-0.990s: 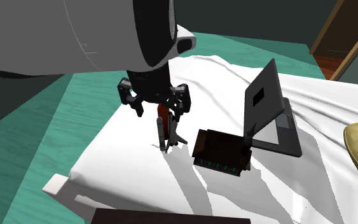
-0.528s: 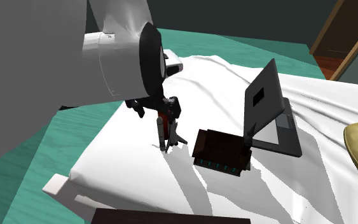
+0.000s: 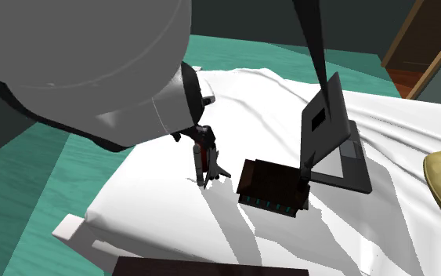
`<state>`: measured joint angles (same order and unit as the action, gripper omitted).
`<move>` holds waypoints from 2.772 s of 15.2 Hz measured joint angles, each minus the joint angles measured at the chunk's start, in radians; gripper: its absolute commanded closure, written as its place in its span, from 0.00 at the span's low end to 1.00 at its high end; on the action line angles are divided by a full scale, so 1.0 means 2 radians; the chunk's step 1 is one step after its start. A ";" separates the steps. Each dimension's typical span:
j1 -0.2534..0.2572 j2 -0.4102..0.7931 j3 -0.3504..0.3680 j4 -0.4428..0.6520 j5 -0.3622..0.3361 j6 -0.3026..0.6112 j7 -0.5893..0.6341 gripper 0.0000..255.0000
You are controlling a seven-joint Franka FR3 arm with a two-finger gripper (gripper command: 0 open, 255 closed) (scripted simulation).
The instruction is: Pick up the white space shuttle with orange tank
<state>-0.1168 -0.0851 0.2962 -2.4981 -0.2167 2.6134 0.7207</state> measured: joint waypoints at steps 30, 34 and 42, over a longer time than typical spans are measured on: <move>0.039 0.223 -0.062 0.130 -0.237 0.087 0.256 1.00; 0.027 0.202 -0.046 0.128 -0.210 0.069 0.231 1.00; 0.009 0.155 -0.019 0.124 -0.155 0.031 0.182 1.00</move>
<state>-0.0988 0.2242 0.2577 -2.2498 -0.5258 2.6760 1.0848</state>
